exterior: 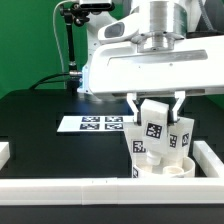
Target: Assemble stool
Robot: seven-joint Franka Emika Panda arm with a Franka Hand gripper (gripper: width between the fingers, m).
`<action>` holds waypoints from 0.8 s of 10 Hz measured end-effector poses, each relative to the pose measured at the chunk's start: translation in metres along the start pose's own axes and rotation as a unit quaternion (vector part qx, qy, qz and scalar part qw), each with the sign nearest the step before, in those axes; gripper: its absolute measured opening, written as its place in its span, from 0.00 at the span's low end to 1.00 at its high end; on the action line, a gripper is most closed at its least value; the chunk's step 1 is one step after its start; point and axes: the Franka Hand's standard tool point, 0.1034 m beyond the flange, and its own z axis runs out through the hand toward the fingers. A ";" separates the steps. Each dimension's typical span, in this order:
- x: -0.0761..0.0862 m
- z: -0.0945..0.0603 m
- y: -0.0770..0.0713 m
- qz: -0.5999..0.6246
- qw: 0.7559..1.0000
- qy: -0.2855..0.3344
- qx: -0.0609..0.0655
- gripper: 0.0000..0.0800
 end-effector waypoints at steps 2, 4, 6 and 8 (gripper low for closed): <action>-0.010 -0.006 -0.016 0.017 1.000 -0.004 0.015 0.41; -0.010 -0.005 -0.014 0.012 1.000 -0.004 0.014 0.41; -0.011 -0.005 -0.015 0.011 1.000 -0.005 0.014 0.41; -0.013 -0.003 -0.017 0.008 1.000 -0.006 0.015 0.41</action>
Offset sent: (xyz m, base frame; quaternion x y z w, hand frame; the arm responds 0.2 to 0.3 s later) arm 0.0000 0.0000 0.0000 0.0000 0.0000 0.0000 1.0000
